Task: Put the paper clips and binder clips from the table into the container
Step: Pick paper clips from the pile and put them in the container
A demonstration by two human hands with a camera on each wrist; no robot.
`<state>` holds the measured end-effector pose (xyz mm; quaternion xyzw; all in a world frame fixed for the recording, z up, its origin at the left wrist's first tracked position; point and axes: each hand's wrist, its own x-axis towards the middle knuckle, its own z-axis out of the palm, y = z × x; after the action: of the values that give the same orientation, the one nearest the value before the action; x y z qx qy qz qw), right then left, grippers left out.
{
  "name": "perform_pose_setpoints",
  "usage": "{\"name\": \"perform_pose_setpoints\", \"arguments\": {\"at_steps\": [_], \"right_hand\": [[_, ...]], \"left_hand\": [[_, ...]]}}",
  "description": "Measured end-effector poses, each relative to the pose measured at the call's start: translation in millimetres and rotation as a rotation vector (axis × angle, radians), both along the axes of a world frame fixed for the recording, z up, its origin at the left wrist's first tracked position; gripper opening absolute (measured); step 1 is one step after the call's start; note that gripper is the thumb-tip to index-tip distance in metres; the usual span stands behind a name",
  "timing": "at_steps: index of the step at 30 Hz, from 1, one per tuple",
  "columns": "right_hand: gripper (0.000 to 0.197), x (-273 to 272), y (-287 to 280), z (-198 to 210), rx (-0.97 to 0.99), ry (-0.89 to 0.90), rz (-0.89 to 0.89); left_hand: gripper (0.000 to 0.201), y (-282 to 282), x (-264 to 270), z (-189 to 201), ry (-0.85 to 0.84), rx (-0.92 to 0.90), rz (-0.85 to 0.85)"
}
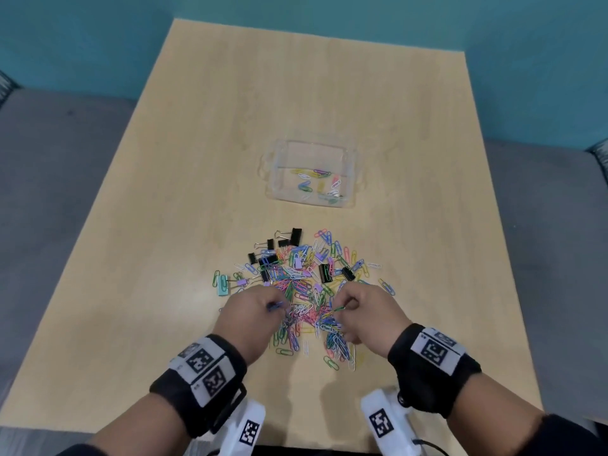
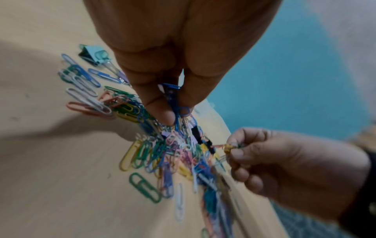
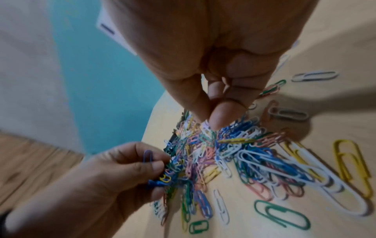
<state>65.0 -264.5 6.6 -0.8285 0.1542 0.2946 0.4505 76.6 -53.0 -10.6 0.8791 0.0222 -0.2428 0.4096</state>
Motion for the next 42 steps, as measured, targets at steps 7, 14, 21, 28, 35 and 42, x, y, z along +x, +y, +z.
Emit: {"name": "perform_pose_setpoints", "arguments": {"at_steps": [7,14,21,28,35,42], "right_hand": [[0.044,-21,1,-16,-0.489,-0.364,0.733],[0.056,-25,11,-23,-0.603,-0.404,0.818],[0.037,-13,8,-14,-0.476,-0.382,0.754],[0.008,17,-5,7,0.253,0.110,-0.014],[0.008,108,-17,42,0.541,0.036,-0.286],[0.008,194,-21,50,0.376,-0.108,-0.317]], "left_hand": [[0.019,12,4,-5,0.048,-0.067,0.010],[0.014,2,-5,-6,-0.279,0.189,-0.343],[0.014,-6,-1,-1,-0.278,0.220,-0.351],[0.014,-1,23,21,0.108,-0.106,-0.030],[0.013,-1,95,61,0.350,-0.463,0.206],[0.017,-19,190,70,0.254,-0.547,0.318]]}}
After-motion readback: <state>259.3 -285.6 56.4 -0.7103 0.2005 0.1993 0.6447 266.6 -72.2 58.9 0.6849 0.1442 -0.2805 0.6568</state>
